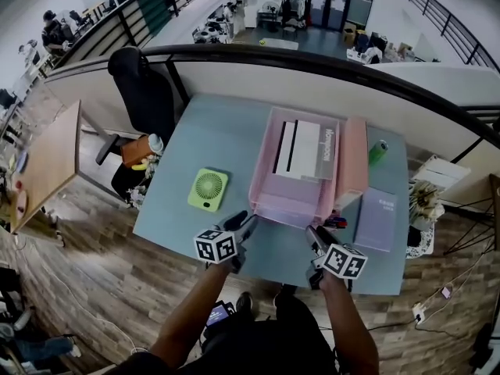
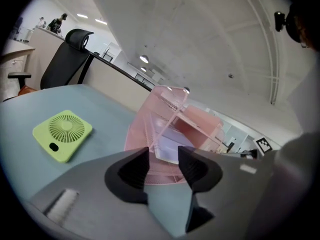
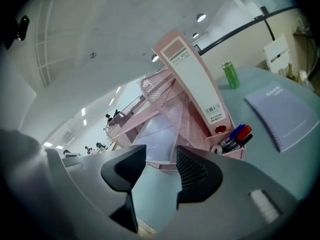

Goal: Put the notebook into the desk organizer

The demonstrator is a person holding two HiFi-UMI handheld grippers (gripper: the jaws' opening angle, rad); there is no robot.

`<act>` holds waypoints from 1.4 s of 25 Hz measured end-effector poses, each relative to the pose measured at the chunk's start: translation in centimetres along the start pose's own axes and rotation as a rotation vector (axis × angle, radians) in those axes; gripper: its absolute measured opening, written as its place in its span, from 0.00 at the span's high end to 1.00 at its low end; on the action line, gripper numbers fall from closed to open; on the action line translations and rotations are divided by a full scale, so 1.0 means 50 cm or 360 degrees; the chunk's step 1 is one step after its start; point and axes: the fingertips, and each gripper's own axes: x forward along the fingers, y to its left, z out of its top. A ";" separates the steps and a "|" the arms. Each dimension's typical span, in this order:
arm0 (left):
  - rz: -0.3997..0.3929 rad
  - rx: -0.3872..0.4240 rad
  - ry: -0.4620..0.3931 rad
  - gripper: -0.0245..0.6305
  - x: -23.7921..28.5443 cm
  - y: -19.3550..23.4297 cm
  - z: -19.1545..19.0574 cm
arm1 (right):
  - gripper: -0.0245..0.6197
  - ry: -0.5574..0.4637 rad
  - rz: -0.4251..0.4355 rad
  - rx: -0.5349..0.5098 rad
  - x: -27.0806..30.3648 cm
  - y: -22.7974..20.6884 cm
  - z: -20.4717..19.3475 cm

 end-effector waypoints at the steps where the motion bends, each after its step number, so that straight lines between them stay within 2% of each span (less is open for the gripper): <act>1: -0.0003 -0.0026 -0.0001 0.60 0.003 0.001 -0.003 | 0.69 0.0007 0.0017 0.0040 0.007 -0.002 -0.004; 9: -0.0030 -0.0189 0.0004 0.58 0.034 0.005 -0.015 | 0.65 0.0031 0.0121 0.0321 0.061 -0.017 -0.024; 15: -0.0068 -0.0385 0.0004 0.58 0.056 0.009 -0.027 | 0.66 0.0056 0.0134 0.0397 0.078 -0.019 -0.035; 16: -0.0071 -0.0406 0.0007 0.58 0.059 0.009 -0.030 | 0.68 0.0060 0.0139 0.0398 0.078 -0.018 -0.035; 17: -0.0071 -0.0422 0.0008 0.58 0.062 0.009 -0.032 | 0.75 0.0064 0.0146 0.0400 0.077 -0.017 -0.035; 20: -0.0073 -0.0441 0.0010 0.60 0.068 0.004 -0.035 | 0.83 0.0059 0.0174 0.0428 0.071 -0.010 -0.029; 23: -0.0103 -0.0454 0.0000 0.68 0.069 -0.008 -0.033 | 0.88 0.0056 0.0207 0.0486 0.065 -0.003 -0.023; 28: -0.0105 -0.0470 -0.0030 0.73 0.057 -0.012 -0.034 | 0.90 0.0070 0.0238 0.0575 0.055 0.001 -0.034; 35: -0.0121 -0.0468 -0.0006 0.75 0.024 -0.027 -0.057 | 0.90 0.0064 0.0251 0.0617 0.030 0.007 -0.060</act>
